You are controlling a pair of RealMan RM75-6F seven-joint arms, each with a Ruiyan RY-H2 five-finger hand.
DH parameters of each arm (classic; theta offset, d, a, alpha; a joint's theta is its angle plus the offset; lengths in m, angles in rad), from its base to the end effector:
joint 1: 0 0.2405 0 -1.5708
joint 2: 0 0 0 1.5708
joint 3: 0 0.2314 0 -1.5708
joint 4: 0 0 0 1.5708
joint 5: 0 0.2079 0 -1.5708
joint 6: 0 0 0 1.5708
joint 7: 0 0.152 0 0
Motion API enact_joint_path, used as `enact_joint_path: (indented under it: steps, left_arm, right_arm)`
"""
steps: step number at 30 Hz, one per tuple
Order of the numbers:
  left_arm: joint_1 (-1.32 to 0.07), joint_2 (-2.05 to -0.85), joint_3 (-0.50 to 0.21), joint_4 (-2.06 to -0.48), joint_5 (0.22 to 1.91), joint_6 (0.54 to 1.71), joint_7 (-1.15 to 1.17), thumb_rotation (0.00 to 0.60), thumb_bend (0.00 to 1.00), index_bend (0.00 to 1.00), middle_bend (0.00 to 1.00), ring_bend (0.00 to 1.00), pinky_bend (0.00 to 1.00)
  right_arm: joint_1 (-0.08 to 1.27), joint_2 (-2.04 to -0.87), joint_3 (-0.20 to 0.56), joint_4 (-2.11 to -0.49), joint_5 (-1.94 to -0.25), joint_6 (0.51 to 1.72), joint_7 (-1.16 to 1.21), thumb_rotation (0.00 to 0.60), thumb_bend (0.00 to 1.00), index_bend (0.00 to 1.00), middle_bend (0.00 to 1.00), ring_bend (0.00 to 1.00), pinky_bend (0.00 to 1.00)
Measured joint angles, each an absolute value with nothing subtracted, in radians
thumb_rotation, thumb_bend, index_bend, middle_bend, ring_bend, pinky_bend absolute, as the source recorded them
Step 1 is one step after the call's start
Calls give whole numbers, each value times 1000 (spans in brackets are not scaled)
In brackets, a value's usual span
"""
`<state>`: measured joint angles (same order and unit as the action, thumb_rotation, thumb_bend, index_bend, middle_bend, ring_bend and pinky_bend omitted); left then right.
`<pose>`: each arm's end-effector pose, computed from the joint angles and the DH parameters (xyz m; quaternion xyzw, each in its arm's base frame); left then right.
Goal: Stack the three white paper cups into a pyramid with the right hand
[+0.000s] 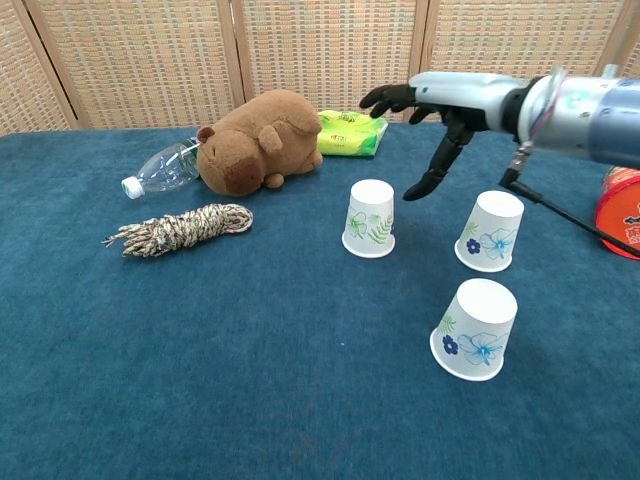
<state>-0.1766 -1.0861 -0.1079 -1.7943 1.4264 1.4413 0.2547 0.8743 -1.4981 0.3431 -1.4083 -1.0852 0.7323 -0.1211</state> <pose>-0.2417 0.2186 0.1495 -0.6158 -0.3428 -0.3784 0.6000 -0.0787 -0.3881 0.0044 0.7253 -0.4244 0.4161 0.3474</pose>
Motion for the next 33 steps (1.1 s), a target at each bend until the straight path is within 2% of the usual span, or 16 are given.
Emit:
enact_joint_path:
  steps: [4, 8, 11, 14, 16, 19, 27, 33]
  left_arm:
    - [-179, -1083, -107, -1794, 1420, 1435, 251, 600, 132, 0, 0, 0, 0]
    - [-181, -1083, -106, -1794, 1417, 1433, 250, 600, 133, 0, 0, 0, 0]
    - [-181, -1082, -105, -1793, 1414, 1432, 247, 600, 133, 0, 0, 0, 0]
    - [-181, -1080, -105, -1792, 1410, 1430, 243, 600, 133, 0, 0, 0, 0]
    - [-181, -1079, -106, -1790, 1406, 1430, 239, 600, 133, 0, 0, 0, 0]
    - [-181, -1077, -107, -1789, 1401, 1430, 234, 600, 133, 0, 0, 0, 0]
    - [-181, -1073, -105, -1791, 1402, 1431, 231, 600, 133, 0, 0, 0, 0]
    - [-182, -1072, -102, -1792, 1404, 1428, 228, 600, 133, 0, 0, 0, 0]
  right_arm:
    - [933, -1572, 337, -1326, -1035, 711, -183, 600, 56, 132, 234, 187, 299]
    - [969, -1626, 324, -1265, -978, 702, -227, 600, 93, 158, 256, 212, 304]
    - [980, -1652, 320, -1228, -952, 705, -236, 600, 131, 200, 307, 273, 315]
    - [987, -1672, 318, -1195, -943, 708, -233, 600, 181, 279, 395, 361, 355]
    - [990, -1683, 315, -1173, -943, 710, -229, 600, 224, 371, 458, 413, 388]
    - [995, -1701, 310, -1141, -950, 715, -219, 600, 275, 455, 527, 456, 438]
    - [991, -1712, 298, -1129, -997, 738, -186, 600, 315, 488, 559, 475, 486]
    - [969, -1656, 276, -1201, -1051, 762, -177, 600, 318, 489, 560, 475, 486]
